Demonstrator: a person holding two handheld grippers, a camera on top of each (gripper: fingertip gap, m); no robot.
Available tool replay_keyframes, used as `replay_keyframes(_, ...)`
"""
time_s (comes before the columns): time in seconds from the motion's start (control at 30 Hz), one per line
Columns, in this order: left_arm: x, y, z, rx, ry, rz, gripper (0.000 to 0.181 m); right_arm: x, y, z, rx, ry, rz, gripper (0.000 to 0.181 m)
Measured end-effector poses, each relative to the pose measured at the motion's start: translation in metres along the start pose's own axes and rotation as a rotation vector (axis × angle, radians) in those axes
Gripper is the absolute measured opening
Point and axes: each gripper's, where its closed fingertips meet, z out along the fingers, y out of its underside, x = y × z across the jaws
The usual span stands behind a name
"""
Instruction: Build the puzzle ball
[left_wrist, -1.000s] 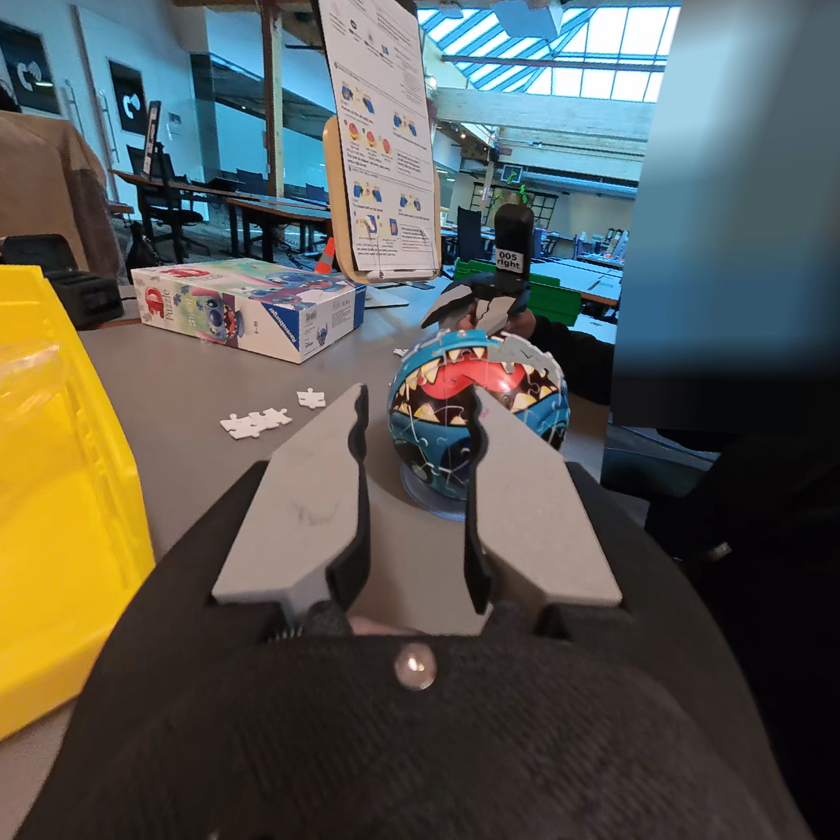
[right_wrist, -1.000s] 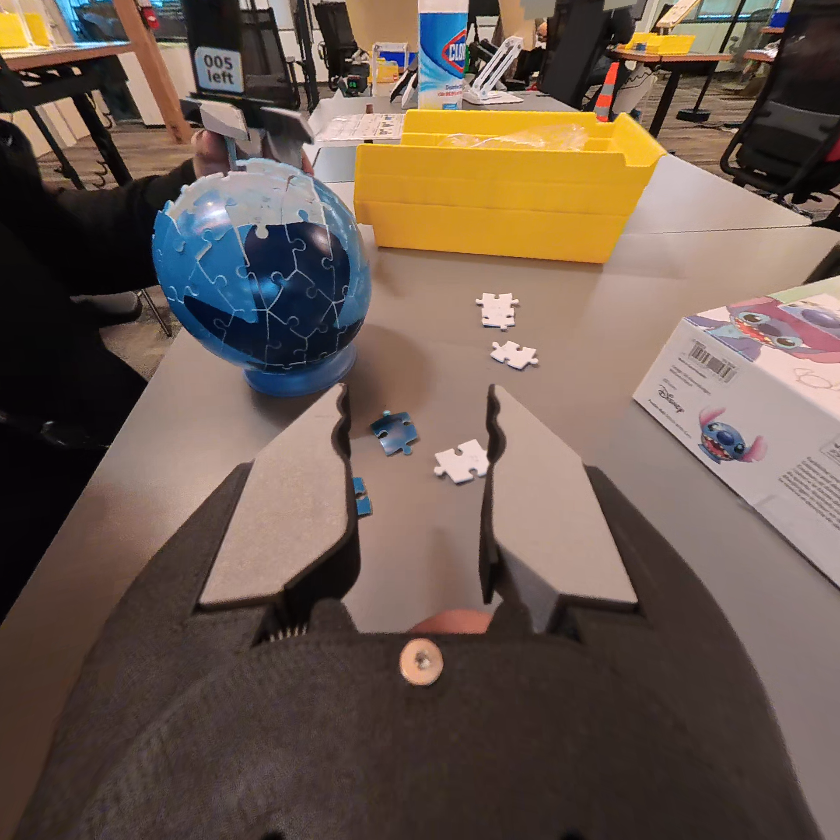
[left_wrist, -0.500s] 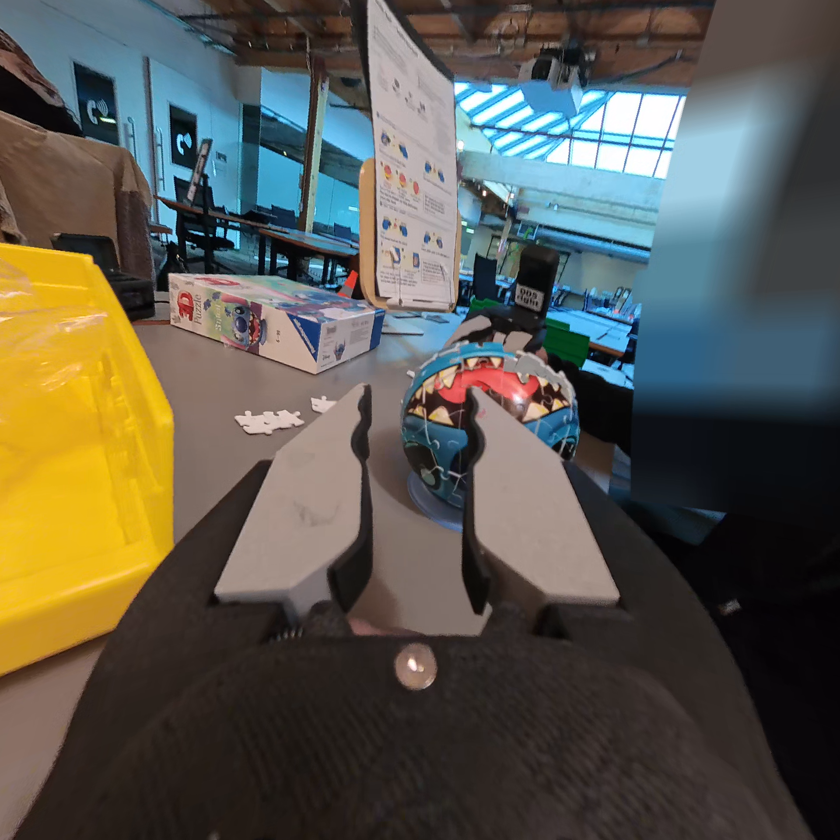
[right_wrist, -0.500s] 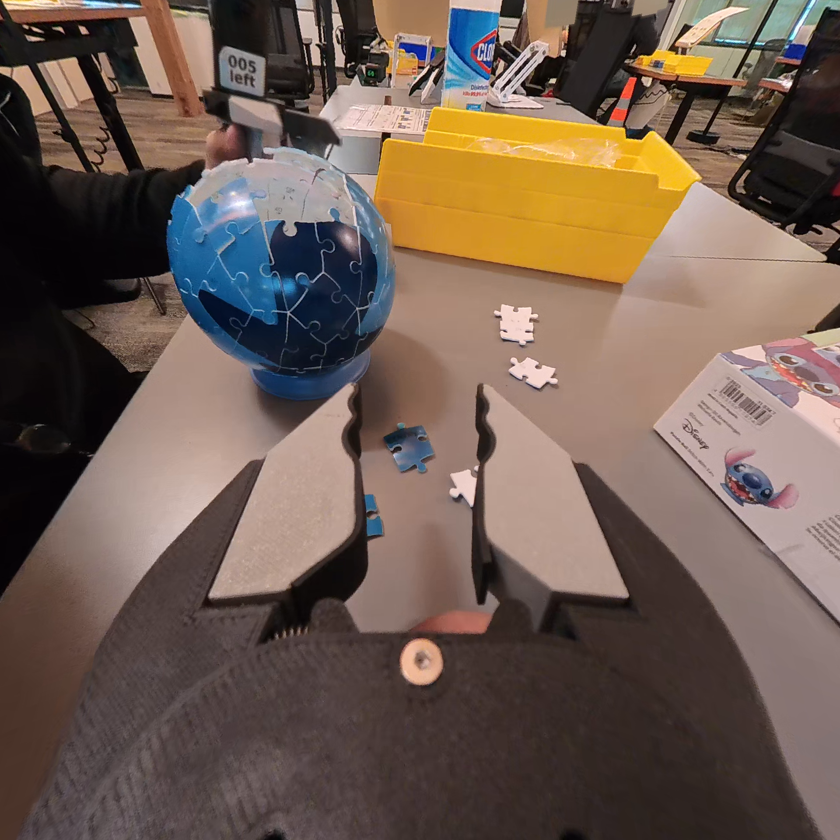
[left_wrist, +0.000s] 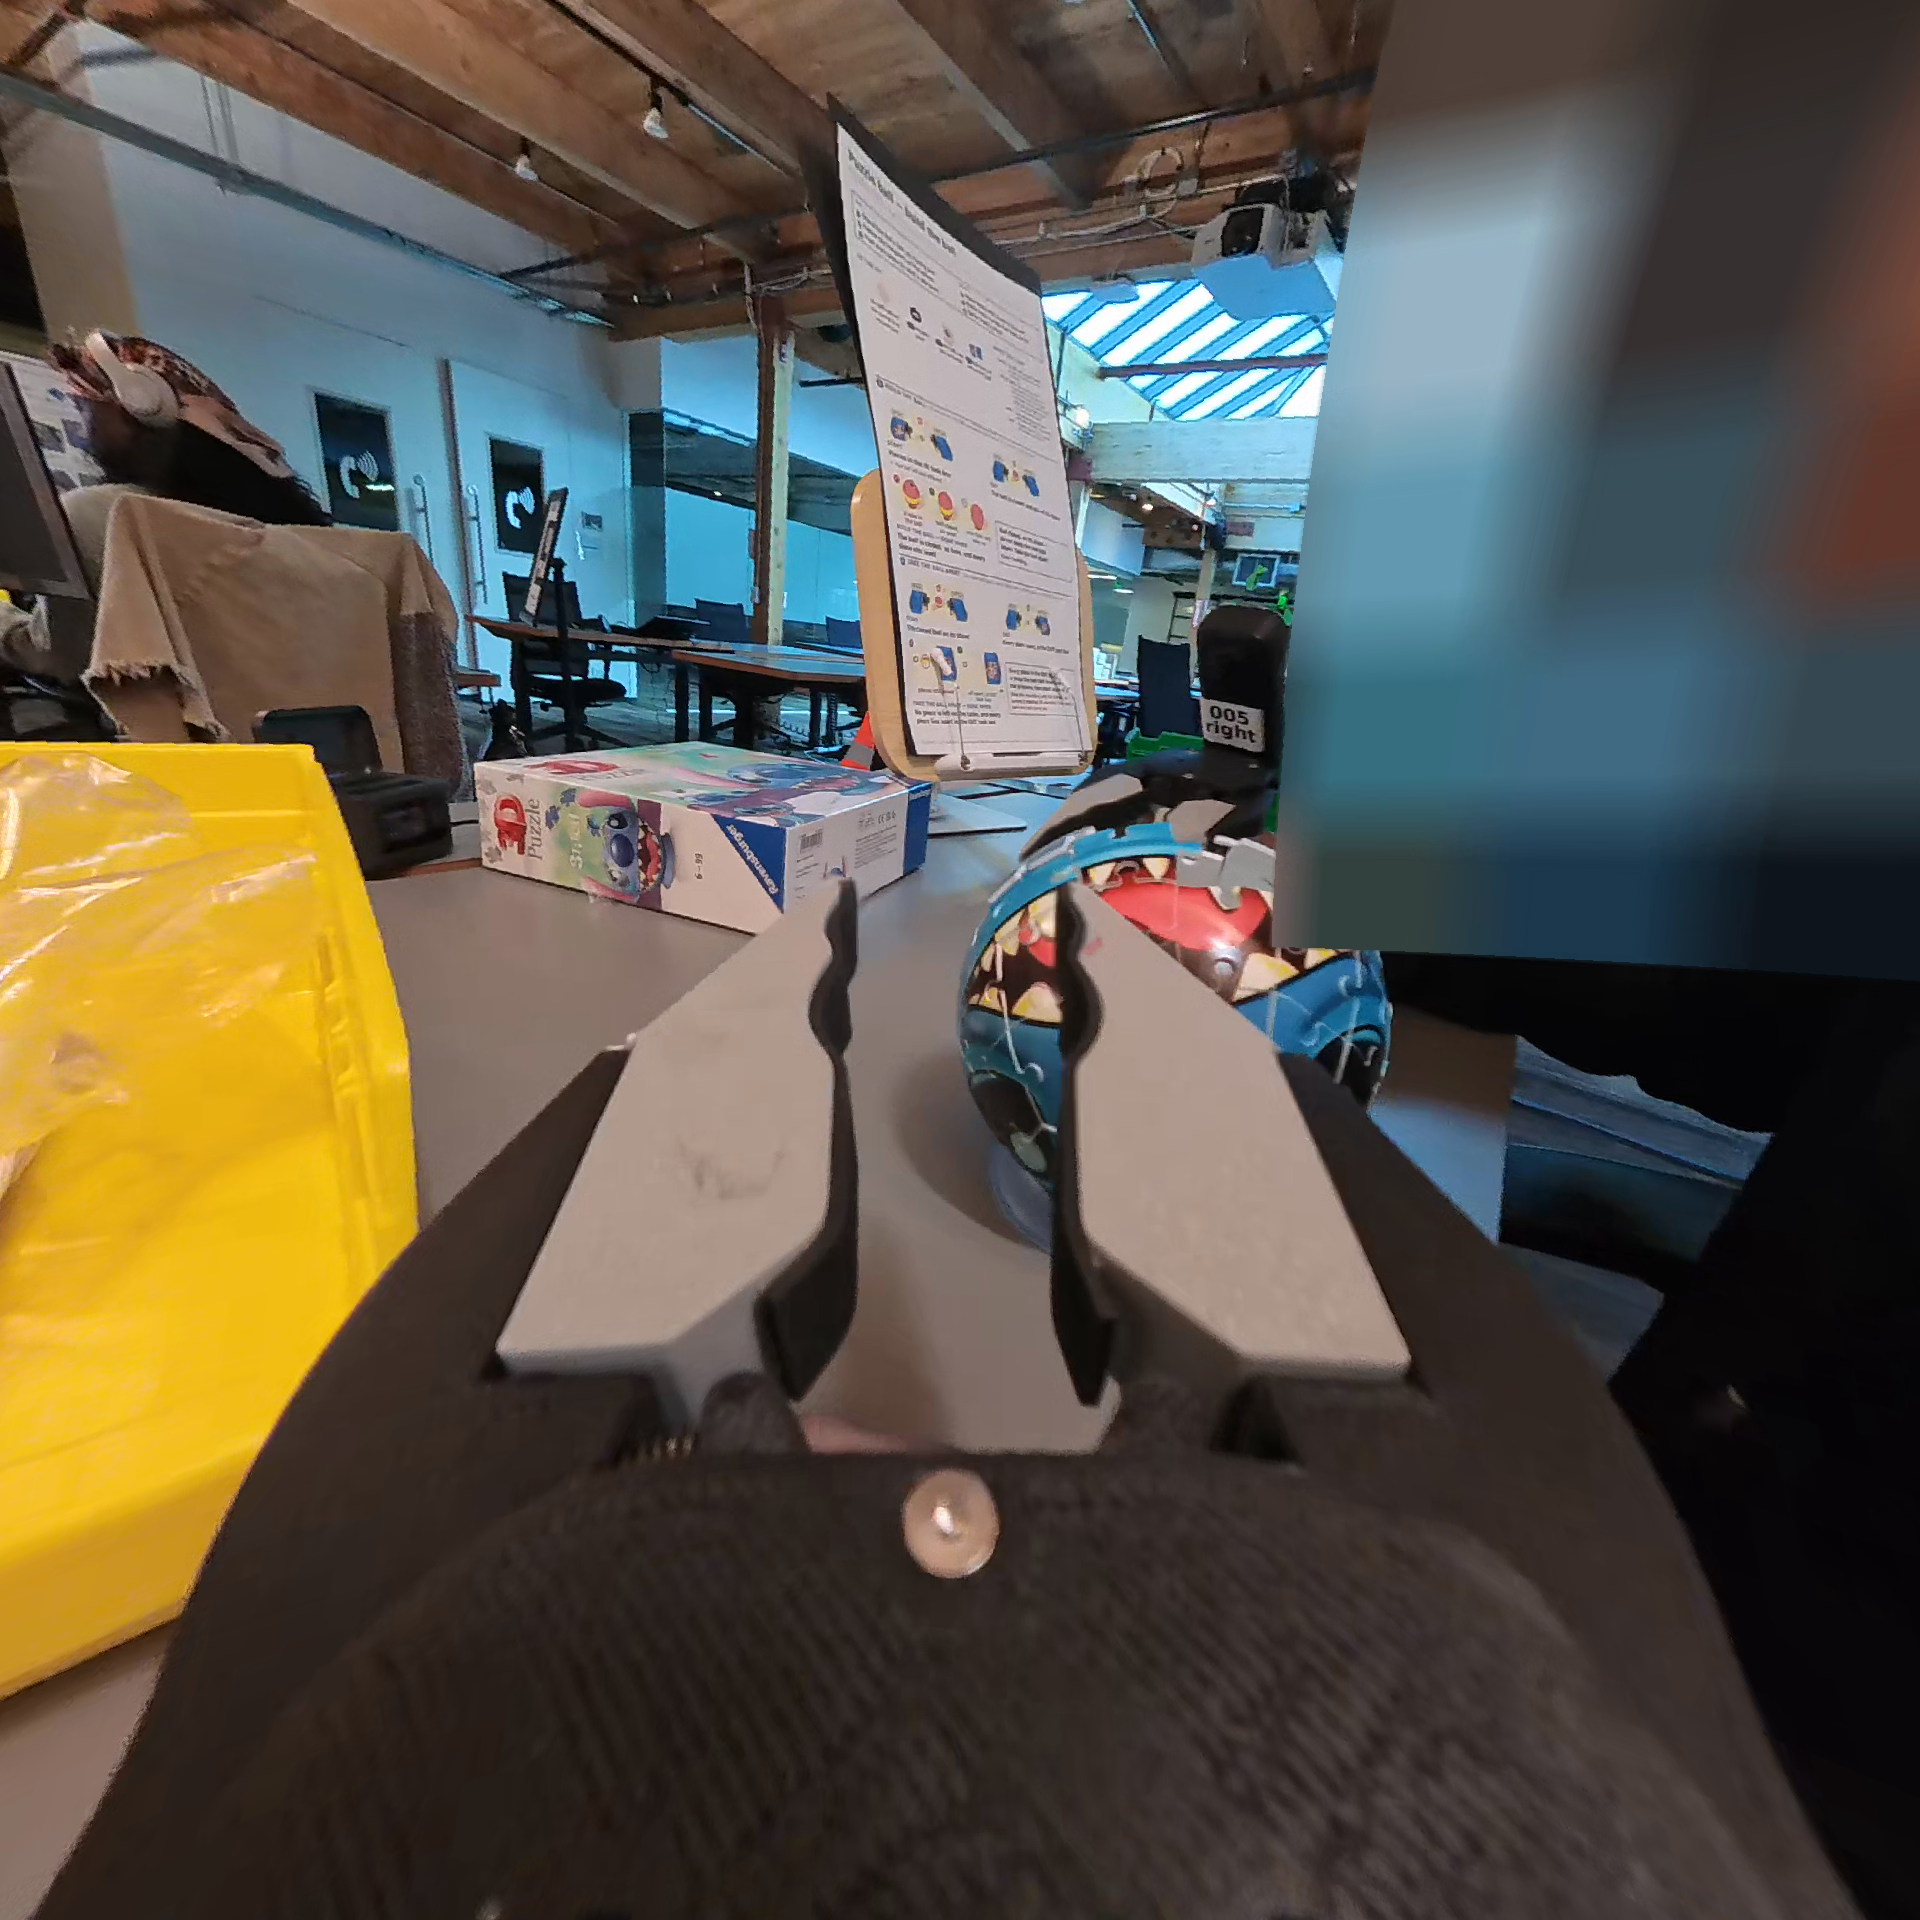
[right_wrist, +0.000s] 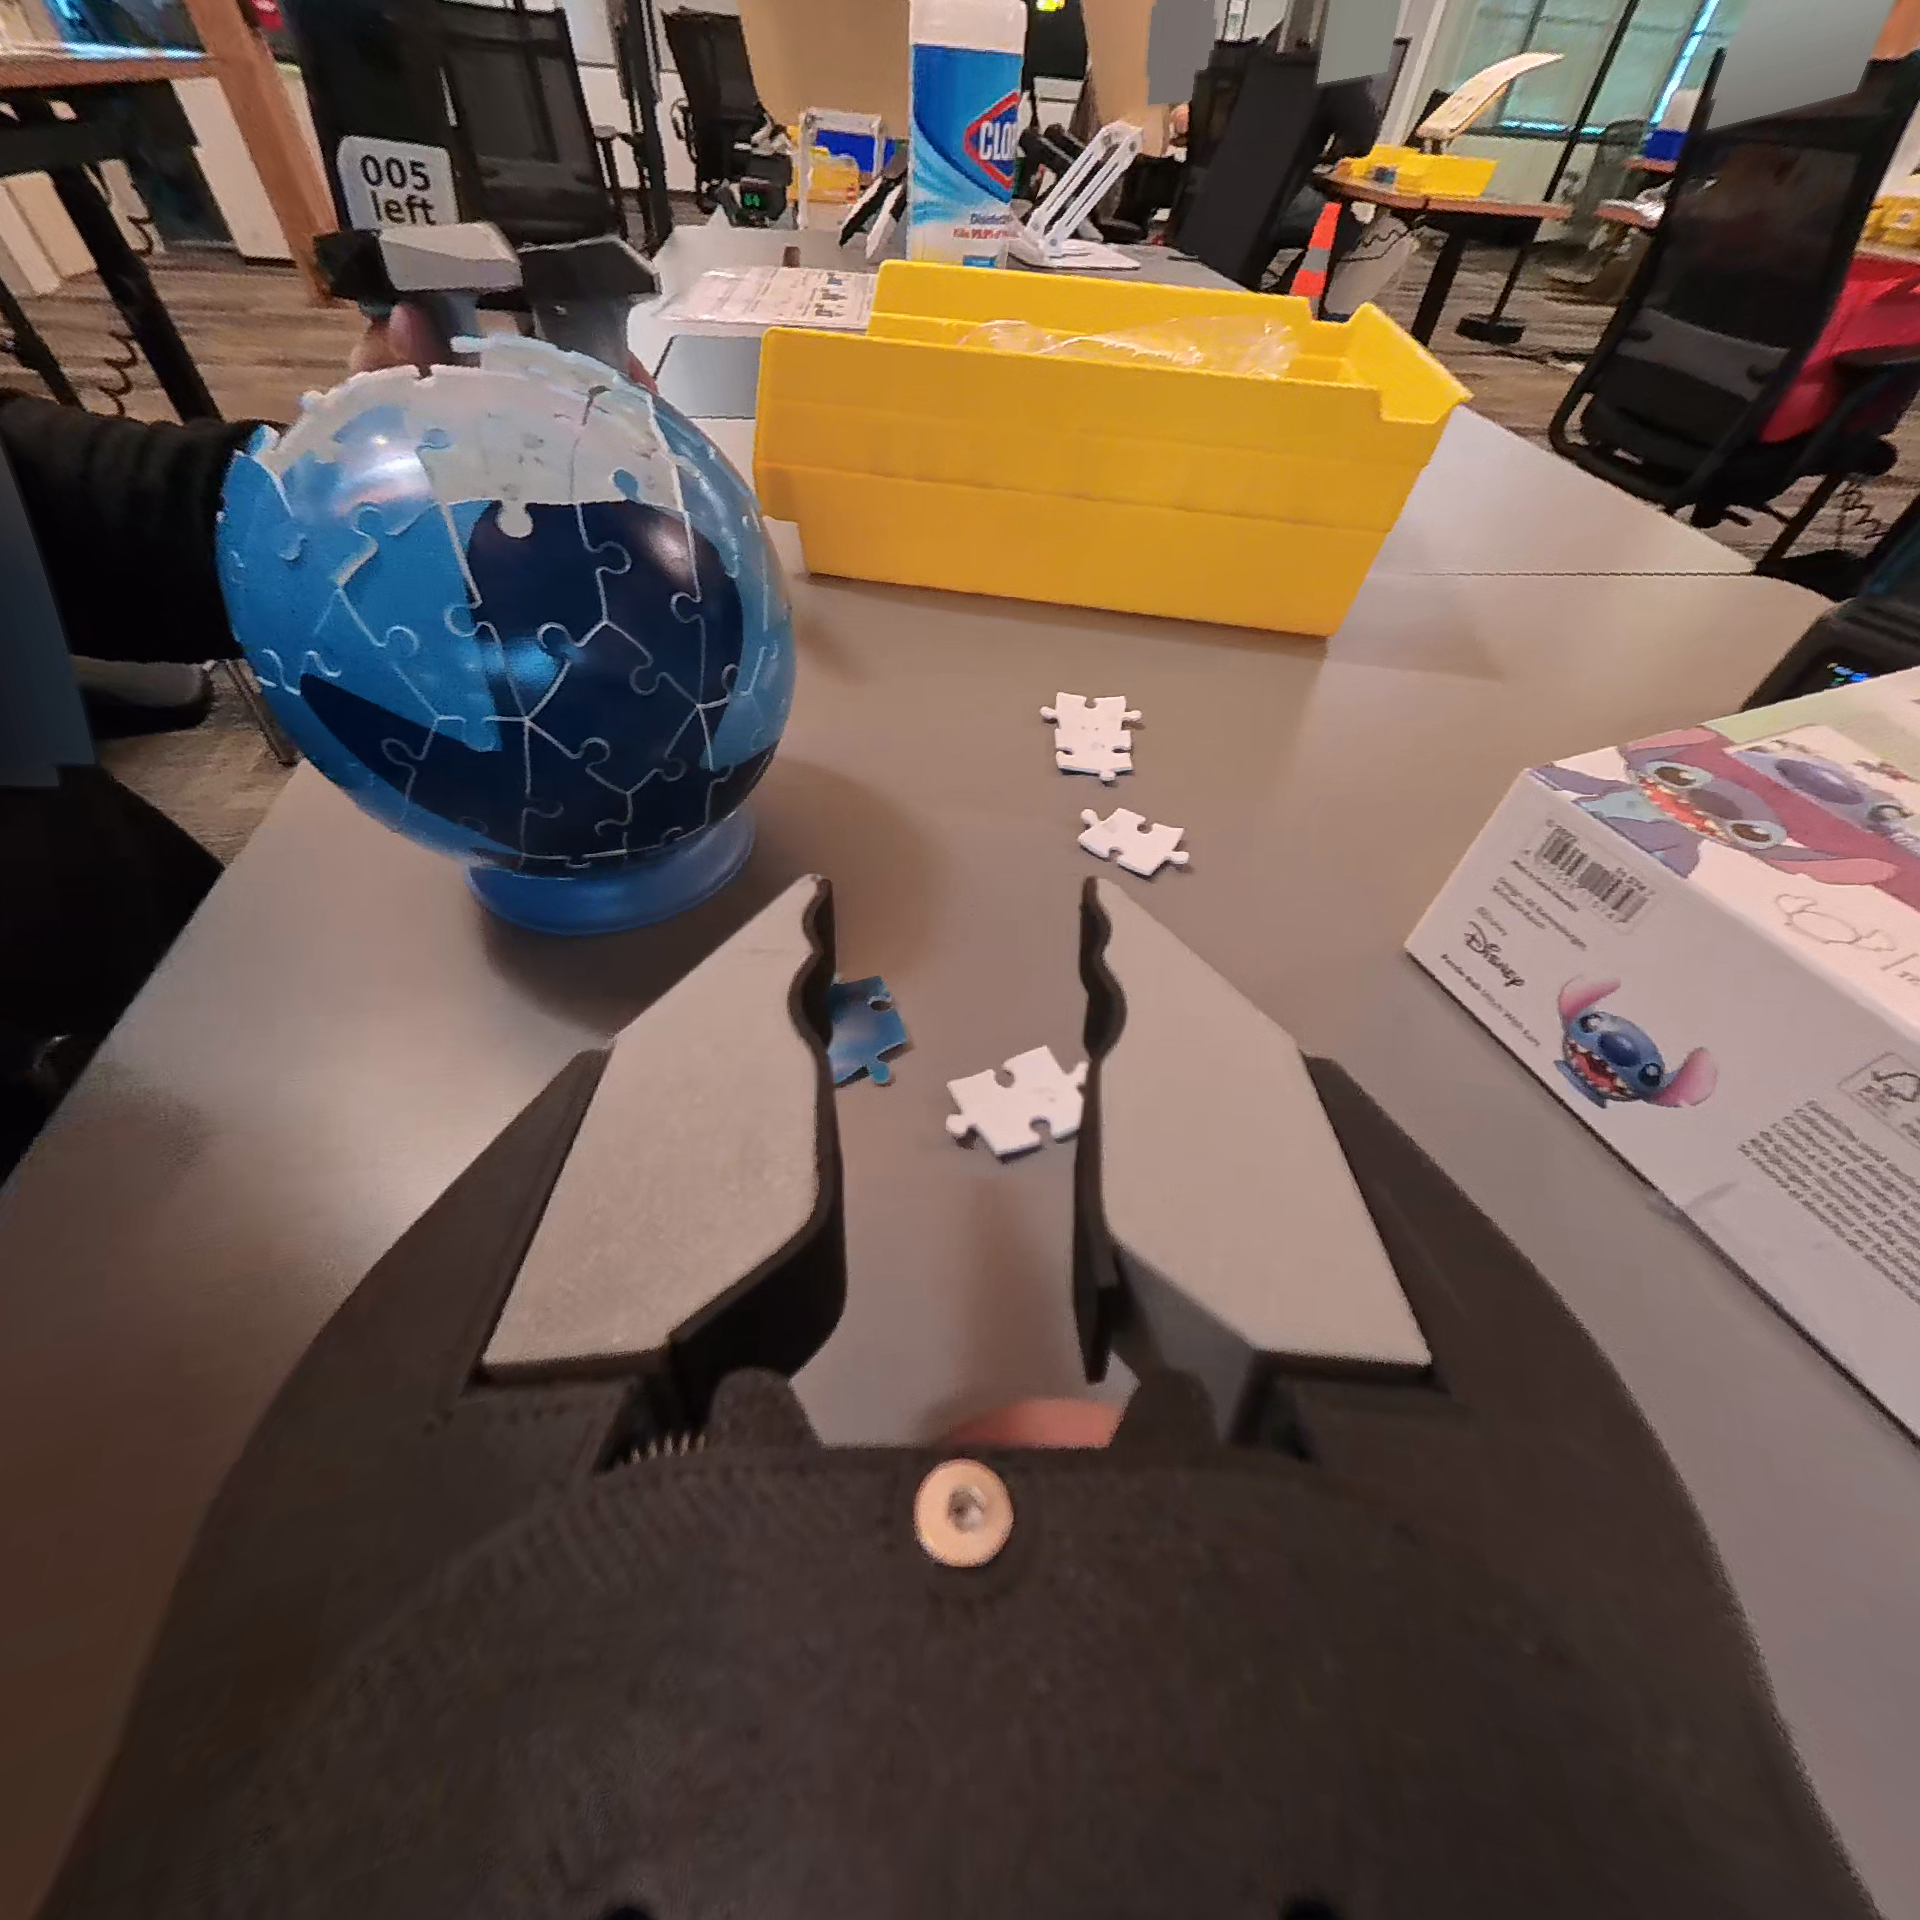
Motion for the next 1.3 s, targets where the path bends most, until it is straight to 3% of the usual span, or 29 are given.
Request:
replay_keyframes(0.4, -0.002, -0.003, -0.001, 0.022, -0.021, 0.029, 0.031, 0.005, 0.000, 0.002, 0.000, 0.017, -0.018, 0.045)
replay_keyframes(0.83, -0.001, -0.004, -0.002, 0.035, -0.027, 0.051, 0.030, -0.039, 0.043, -0.007, -0.310, -0.170, -0.140, 0.040)
replay_keyframes(1.17, -0.004, -0.004, -0.001, 0.031, -0.035, 0.032, 0.029, -0.058, 0.074, -0.013, -0.483, -0.247, -0.197, 0.034)
replay_keyframes(1.3, -0.004, -0.004, -0.001, 0.031, -0.034, 0.027, 0.029, -0.058, 0.076, -0.012, -0.479, -0.259, -0.187, 0.025)
